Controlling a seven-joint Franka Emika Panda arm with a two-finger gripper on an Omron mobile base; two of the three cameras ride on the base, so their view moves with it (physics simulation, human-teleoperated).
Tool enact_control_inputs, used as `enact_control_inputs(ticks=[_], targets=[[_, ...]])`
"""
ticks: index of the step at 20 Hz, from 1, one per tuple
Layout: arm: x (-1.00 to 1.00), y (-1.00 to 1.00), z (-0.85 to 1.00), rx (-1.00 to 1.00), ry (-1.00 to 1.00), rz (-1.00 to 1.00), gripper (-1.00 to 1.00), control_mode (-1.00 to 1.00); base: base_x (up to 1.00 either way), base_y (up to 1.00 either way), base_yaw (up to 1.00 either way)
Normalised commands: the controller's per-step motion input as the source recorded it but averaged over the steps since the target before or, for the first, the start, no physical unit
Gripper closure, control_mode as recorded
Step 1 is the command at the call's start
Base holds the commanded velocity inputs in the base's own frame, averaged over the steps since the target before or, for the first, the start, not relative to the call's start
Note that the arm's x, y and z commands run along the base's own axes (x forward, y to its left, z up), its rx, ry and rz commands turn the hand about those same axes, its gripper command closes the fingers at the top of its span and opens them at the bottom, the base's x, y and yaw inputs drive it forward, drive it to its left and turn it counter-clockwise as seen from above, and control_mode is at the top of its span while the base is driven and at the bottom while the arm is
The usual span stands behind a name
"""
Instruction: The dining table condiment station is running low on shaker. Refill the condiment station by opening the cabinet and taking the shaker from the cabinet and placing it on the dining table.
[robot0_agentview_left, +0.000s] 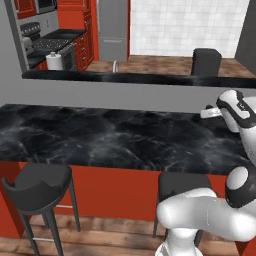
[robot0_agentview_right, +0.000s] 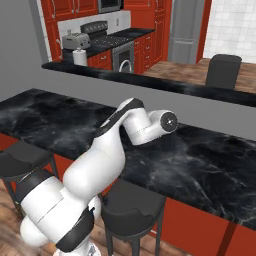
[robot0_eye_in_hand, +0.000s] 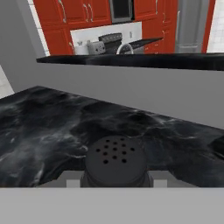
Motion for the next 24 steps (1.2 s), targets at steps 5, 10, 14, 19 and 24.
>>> enact_control_inputs(ticks=[5,10,14,19,24], targets=[[0.58,-0.04,-0.1,0.0,0.0,0.05,1.0,-1.0,0.0,0.0,0.0],[0.45,-0.14,-0.38,0.0,0.0,0.05,1.0,-1.0,0.0,0.0,0.0],[0.29,-0.15,-0.5,0.0,0.0,0.04,1.0,-1.0,0.0,0.0,0.0],[0.2,-0.02,-0.47,0.0,0.0,0.04,1.0,-1.0,0.0,0.0,0.0],[0.13,-0.06,-0.35,0.0,0.0,0.06,1.0,-1.0,0.0,0.0,0.0]])
